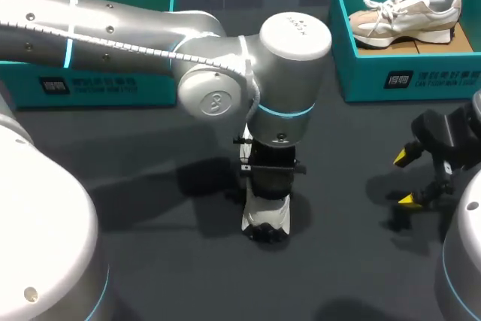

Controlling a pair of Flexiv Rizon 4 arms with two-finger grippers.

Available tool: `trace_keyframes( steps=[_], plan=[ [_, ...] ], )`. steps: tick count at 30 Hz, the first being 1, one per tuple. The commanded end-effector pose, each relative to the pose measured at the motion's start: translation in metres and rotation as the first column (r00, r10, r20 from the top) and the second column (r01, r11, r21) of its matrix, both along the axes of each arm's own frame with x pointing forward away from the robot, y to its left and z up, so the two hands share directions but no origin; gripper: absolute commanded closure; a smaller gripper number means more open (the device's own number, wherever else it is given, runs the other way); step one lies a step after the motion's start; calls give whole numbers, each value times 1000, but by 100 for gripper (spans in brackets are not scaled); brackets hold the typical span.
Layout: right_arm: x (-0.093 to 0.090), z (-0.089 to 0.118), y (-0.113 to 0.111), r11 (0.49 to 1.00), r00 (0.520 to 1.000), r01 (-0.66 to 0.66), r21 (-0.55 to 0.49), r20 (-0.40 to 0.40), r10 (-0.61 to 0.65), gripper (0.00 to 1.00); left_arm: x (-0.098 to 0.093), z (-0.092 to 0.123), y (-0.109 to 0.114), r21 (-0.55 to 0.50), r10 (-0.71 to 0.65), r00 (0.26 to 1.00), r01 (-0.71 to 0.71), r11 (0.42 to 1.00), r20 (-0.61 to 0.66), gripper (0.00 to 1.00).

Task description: Take the shoe out of the shoebox, open the shoe tongue, remove and reinsert the insole, then place the shoe into the shoebox

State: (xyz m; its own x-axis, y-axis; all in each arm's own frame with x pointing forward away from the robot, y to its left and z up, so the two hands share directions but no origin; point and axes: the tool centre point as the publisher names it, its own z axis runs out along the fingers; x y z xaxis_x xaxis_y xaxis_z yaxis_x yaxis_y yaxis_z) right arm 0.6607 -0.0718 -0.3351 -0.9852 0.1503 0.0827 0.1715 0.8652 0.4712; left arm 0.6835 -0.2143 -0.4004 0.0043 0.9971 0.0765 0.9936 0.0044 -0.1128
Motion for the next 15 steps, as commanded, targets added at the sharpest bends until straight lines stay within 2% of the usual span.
trace_keyframes(
  steps=[1, 4, 7, 15],
  plan=[
    [-2, 1, 0, 1000, 1000, 1, -2, 2, -1, 0, -10, 16, 3, -119, -30, 999, 25, 993, -34, 100],
    [-2, 1, 0, 1000, 1000, 1, -2, 2, -1, 0, -20, 30, -3, -147, -57, 997, 50, 988, -47, 100],
    [-2, 1, 0, 1000, 1000, 1, -2, 2, -1, 0, -27, 32, -9, -141, -74, 995, 64, 988, -68, 100],
    [-2, 1, 0, 1000, 1000, 1, -2, 2, -1, 0, -43, 10, -10, -64, -72, 987, 63, 996, -141, 100]
  ],
)
